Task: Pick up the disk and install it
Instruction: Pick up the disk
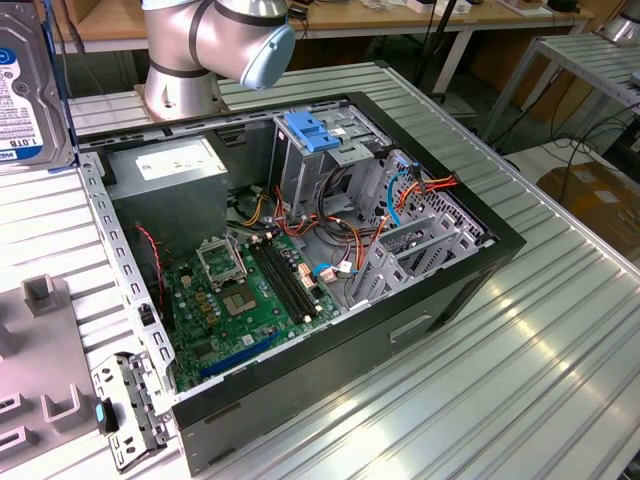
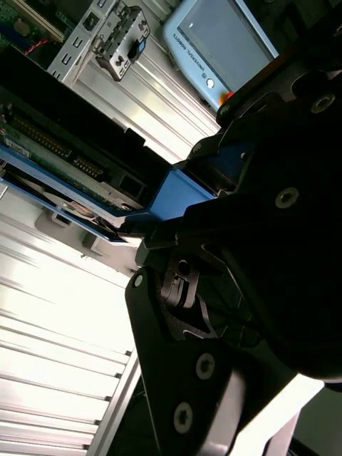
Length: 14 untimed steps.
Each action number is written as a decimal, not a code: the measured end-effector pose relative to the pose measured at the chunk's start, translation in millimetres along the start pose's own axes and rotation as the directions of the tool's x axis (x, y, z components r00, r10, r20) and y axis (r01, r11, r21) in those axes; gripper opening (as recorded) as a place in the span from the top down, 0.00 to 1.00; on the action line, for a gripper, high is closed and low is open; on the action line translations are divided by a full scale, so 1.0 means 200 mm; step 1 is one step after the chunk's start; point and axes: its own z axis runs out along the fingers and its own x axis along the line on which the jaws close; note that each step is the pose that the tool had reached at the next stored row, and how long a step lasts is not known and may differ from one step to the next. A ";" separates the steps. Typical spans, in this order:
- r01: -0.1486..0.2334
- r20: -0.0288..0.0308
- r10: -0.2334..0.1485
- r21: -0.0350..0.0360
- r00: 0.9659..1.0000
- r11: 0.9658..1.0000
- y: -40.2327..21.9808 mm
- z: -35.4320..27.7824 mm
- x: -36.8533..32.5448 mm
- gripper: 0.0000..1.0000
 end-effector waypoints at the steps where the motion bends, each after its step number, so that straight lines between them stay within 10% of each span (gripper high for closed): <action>1: 0.000 0.000 0.000 0.000 1.000 1.000 -0.005 0.000 0.000 0.63; 14: 0.000 0.000 0.000 0.000 1.000 1.000 -0.088 0.001 -0.004 0.63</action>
